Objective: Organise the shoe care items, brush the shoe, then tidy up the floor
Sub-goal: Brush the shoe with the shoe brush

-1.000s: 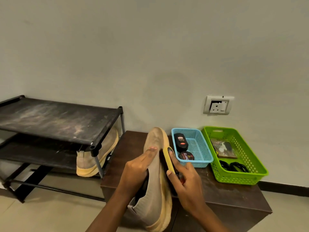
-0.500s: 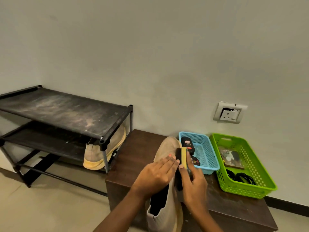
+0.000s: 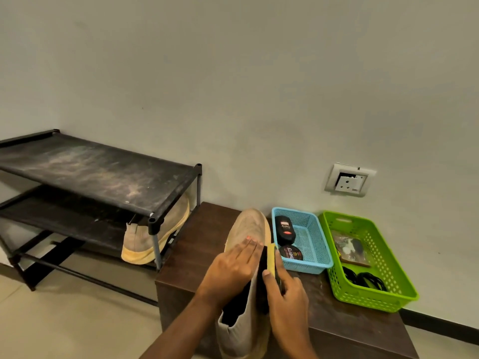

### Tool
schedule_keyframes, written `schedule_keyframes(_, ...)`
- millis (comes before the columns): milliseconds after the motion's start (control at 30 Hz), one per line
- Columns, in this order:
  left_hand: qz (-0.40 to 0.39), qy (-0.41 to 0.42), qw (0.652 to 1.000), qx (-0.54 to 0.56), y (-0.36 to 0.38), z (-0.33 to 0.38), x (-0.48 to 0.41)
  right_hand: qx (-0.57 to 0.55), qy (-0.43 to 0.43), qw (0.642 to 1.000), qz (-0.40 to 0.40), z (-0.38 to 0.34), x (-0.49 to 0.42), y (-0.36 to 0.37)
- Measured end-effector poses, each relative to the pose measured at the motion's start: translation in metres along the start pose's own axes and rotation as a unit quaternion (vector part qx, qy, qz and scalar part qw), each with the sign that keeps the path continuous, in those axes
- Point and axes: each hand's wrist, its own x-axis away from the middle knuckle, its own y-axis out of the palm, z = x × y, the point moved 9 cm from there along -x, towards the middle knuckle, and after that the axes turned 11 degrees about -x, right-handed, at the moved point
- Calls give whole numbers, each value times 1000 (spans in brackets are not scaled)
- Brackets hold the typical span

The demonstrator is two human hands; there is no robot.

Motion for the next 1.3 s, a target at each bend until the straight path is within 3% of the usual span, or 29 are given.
schedule_keyframes(67, 0, -26, 1000, -1, 0, -10, -1, -19, -12, 1000, -12, -6, 10, 3)
schedule_keyframes(200, -48, -44, 998, -3, 0, -11, -1, 21, 62, 997, -30, 17, 10, 4)
schedule_keyframes(367, -32, -96, 995, -10, -5, -28, -2, 3, 16, 999, -48, 4, 24, 9)
schedule_keyframes(467, -42, -97, 994, 0, -2, -24, -2, -15, 78, 996, -35, 20, 15, 5)
schedule_keyframes(600, -40, -109, 993, 27, 0, -25, -1, -66, 12, 998, -19, -4, 17, 4)
schedule_keyframes(733, -70, -97, 992, 32, 3, -18, 0, -31, 68, 997, -18, 14, 8, 13)
schedule_keyframes(867, -54, -127, 990, 41, 0, -32, 0, -98, 30, 995, -2, -6, 14, 11)
schedule_keyframes(1133, -117, -169, 977, 63, 22, -40, 8, -59, 57, 997, 11, 7, 6, 18)
schedule_keyframes(1300, -222, -220, 950, 24, 37, -43, 17, -56, 88, 994, 34, 21, -4, 18)
